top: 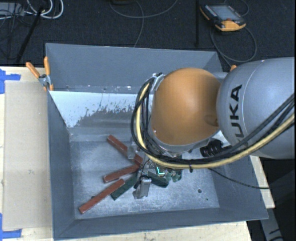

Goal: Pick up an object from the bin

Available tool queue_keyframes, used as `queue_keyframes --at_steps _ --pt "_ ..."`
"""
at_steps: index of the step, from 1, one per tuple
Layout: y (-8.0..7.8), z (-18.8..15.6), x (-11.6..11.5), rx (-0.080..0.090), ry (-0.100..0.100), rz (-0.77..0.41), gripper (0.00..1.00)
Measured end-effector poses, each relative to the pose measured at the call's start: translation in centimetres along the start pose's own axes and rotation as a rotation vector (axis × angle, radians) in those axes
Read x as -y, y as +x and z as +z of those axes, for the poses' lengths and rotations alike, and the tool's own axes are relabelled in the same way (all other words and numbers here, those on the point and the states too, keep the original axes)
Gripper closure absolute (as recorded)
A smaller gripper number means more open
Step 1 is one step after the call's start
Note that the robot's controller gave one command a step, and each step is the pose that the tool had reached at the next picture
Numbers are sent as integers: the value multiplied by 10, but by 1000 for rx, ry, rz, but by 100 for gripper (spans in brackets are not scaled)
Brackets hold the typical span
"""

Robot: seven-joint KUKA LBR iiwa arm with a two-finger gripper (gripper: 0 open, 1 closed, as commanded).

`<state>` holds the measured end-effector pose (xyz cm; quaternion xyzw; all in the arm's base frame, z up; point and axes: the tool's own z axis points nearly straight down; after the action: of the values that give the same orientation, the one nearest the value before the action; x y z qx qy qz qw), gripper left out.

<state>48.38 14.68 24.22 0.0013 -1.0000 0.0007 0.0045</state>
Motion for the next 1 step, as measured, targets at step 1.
queue_keyframes --at_steps 1 --pt "-7 169 25 3 0 -105 0"
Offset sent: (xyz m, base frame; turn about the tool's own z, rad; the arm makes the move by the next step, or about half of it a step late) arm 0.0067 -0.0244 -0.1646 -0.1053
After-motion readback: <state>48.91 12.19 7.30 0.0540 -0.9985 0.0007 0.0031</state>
